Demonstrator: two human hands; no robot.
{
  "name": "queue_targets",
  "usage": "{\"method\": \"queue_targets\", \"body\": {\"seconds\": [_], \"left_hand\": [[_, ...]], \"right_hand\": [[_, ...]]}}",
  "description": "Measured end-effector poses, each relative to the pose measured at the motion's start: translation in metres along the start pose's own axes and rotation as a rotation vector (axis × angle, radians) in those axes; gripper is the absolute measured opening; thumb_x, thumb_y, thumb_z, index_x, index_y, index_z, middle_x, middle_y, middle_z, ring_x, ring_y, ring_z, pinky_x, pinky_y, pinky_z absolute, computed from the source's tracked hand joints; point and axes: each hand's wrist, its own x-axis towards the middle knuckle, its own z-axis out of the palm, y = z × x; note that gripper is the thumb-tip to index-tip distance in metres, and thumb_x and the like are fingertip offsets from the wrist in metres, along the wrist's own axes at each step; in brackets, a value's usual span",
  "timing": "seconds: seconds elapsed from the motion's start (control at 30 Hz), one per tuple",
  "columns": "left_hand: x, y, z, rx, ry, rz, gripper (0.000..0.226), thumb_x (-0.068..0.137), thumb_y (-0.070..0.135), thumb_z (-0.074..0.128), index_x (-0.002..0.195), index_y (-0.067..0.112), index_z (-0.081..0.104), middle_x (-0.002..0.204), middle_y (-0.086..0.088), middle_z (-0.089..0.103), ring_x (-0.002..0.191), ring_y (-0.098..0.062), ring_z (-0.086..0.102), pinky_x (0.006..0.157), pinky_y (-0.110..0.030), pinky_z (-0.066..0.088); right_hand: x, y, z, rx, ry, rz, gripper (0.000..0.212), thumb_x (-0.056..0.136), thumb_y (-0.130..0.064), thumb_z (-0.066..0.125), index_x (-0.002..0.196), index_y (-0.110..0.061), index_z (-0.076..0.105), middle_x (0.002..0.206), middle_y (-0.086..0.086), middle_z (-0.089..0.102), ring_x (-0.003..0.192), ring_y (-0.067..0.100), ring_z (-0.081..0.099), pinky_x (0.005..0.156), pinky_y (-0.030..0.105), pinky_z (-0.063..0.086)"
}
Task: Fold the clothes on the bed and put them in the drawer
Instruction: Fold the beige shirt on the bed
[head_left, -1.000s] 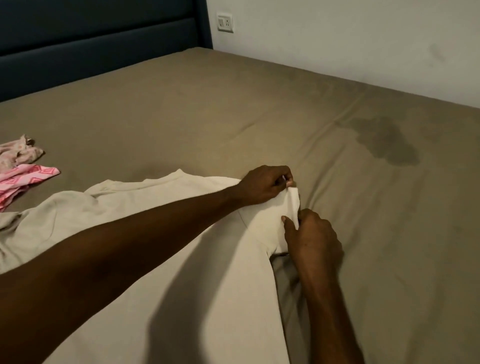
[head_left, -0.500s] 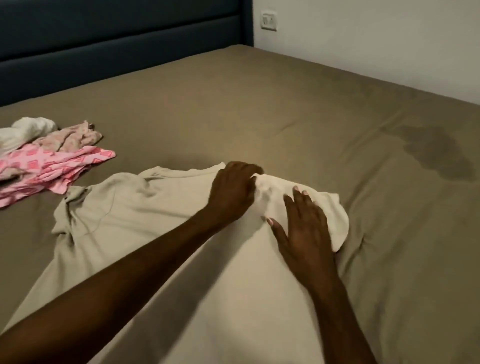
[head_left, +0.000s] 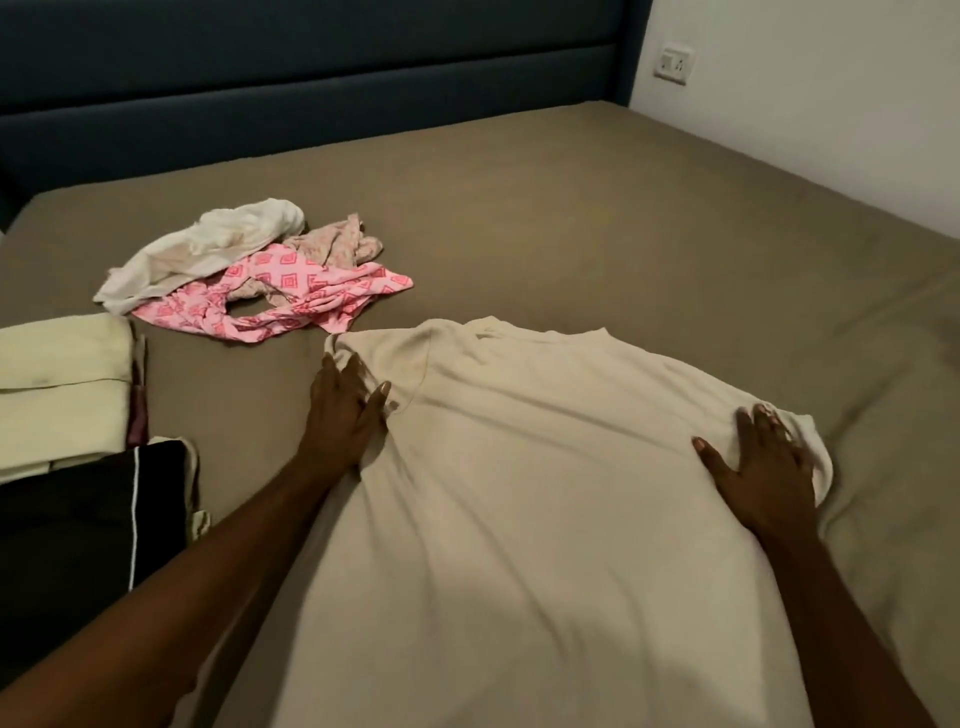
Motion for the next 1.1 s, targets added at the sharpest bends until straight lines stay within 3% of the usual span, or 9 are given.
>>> {"method": "queue_targets", "body": {"seconds": [0.07, 0.17, 0.27, 0.37, 0.5, 0.57, 0.77, 1.0, 1.1], "left_hand": [[0.002, -0.006, 0.001, -0.207, 0.084, -0.115, 0.087, 0.090, 0.068, 0.054, 0.149, 0.005, 0.039, 0.149, -0.023, 0.046, 0.142, -0.041, 0.036, 0.117, -0.054, 0.031], [0.014, -0.010, -0.001, -0.305, 0.170, -0.300, 0.100, 0.074, 0.077, 0.066, 0.138, 0.002, 0.046, 0.132, -0.021, 0.057, 0.128, -0.040, 0.049, 0.108, -0.057, 0.039], [0.035, 0.000, -0.009, -0.332, 0.166, -0.461, 0.073, 0.080, 0.062, 0.075, 0.131, 0.012, 0.059, 0.128, -0.020, 0.058, 0.126, -0.038, 0.047, 0.111, -0.049, 0.035], [0.053, 0.003, -0.003, -0.329, 0.228, -0.623, 0.043, 0.086, 0.056, 0.070, 0.108, 0.020, 0.071, 0.123, -0.017, 0.062, 0.123, -0.040, 0.050, 0.109, -0.049, 0.035], [0.064, -0.010, 0.015, -0.496, 0.358, -0.716, 0.031, 0.093, 0.050, 0.063, 0.087, 0.020, 0.062, 0.103, -0.009, 0.065, 0.112, -0.037, 0.054, 0.106, -0.048, 0.038], [0.065, -0.015, 0.020, -0.562, 0.434, -0.725, 0.029, 0.095, 0.048, 0.062, 0.088, 0.020, 0.062, 0.094, -0.004, 0.065, 0.106, -0.035, 0.059, 0.102, -0.048, 0.042], [0.074, -0.009, 0.025, -0.489, 0.493, -0.838, 0.027, 0.100, 0.042, 0.057, 0.105, 0.017, 0.068, 0.115, -0.010, 0.070, 0.122, -0.032, 0.052, 0.107, -0.043, 0.032], [0.093, -0.017, -0.004, -0.382, 0.205, -0.871, 0.043, 0.104, 0.041, 0.048, 0.124, 0.008, 0.067, 0.131, -0.017, 0.065, 0.122, -0.039, 0.058, 0.102, -0.045, 0.047], [0.101, -0.034, -0.033, -0.421, 0.161, -0.835, 0.042, 0.100, 0.041, 0.055, 0.115, 0.006, 0.073, 0.117, -0.017, 0.071, 0.106, -0.039, 0.067, 0.091, -0.045, 0.055]], "right_hand": [[0.003, -0.009, -0.007, -0.035, -0.057, 0.044, 0.104, 0.082, -0.080, 0.016, 0.158, -0.011, 0.034, 0.168, 0.014, 0.026, 0.156, 0.026, 0.019, 0.125, 0.048, 0.012], [0.011, -0.055, -0.010, -0.133, 0.025, 0.001, 0.085, 0.084, -0.059, 0.026, 0.147, -0.006, 0.046, 0.151, 0.025, 0.047, 0.140, 0.041, 0.041, 0.117, 0.057, 0.022], [0.022, -0.141, 0.009, 0.129, 0.126, -0.168, 0.059, 0.094, -0.042, 0.035, 0.135, -0.007, 0.059, 0.131, 0.019, 0.063, 0.119, 0.041, 0.055, 0.103, 0.050, 0.036], [0.040, -0.240, 0.039, 0.548, 0.100, -0.331, 0.039, 0.101, -0.029, 0.046, 0.133, -0.016, 0.064, 0.135, 0.005, 0.064, 0.127, 0.030, 0.055, 0.107, 0.037, 0.035], [0.089, -0.326, 0.075, 0.445, -0.032, -0.433, 0.028, 0.098, -0.032, 0.063, 0.126, -0.029, 0.068, 0.141, -0.002, 0.057, 0.134, 0.020, 0.043, 0.105, 0.033, 0.023], [0.115, -0.346, 0.087, 0.377, -0.108, -0.374, 0.022, 0.096, -0.030, 0.066, 0.116, -0.026, 0.072, 0.136, 0.001, 0.057, 0.132, 0.026, 0.043, 0.100, 0.034, 0.022], [0.147, -0.347, 0.115, 0.344, -0.054, -0.391, 0.023, 0.101, -0.040, 0.059, 0.116, -0.026, 0.070, 0.124, 0.000, 0.058, 0.119, 0.026, 0.045, 0.088, 0.033, 0.018], [0.136, -0.345, 0.123, 0.359, 0.077, -0.419, 0.019, 0.099, -0.038, 0.057, 0.109, -0.025, 0.068, 0.118, 0.002, 0.059, 0.111, 0.029, 0.051, 0.090, 0.039, 0.027], [0.135, -0.347, 0.126, 0.342, 0.109, -0.416, 0.020, 0.100, -0.040, 0.057, 0.108, -0.025, 0.067, 0.118, 0.002, 0.060, 0.111, 0.029, 0.051, 0.091, 0.041, 0.029]]}}
